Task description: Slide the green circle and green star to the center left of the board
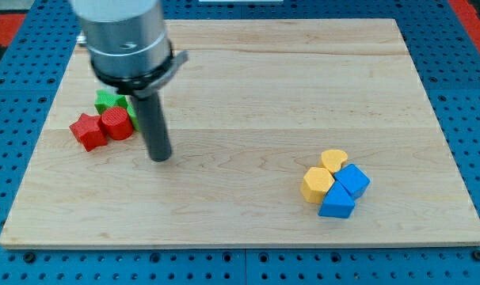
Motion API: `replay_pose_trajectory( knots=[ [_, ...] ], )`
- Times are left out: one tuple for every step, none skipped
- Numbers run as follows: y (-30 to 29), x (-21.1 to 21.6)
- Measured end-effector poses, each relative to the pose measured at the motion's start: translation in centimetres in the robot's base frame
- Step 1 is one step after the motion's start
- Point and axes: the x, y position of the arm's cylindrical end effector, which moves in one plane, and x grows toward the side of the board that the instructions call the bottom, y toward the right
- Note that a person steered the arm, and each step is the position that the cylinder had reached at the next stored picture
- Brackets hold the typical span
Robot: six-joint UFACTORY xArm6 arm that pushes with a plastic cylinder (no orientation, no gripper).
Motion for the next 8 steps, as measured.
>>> replay_pose_trajectory(
  knots=[
    [-0.4,-2.2],
    [-0.4,-5.0],
    [-0.8,-6.4],
    [-1.0,-6.8],
    [-1.0,-7.5],
    [-3.4,-9.4],
    [-4.6,-9.5],
    [-5.3,-9.6]
  ],
)
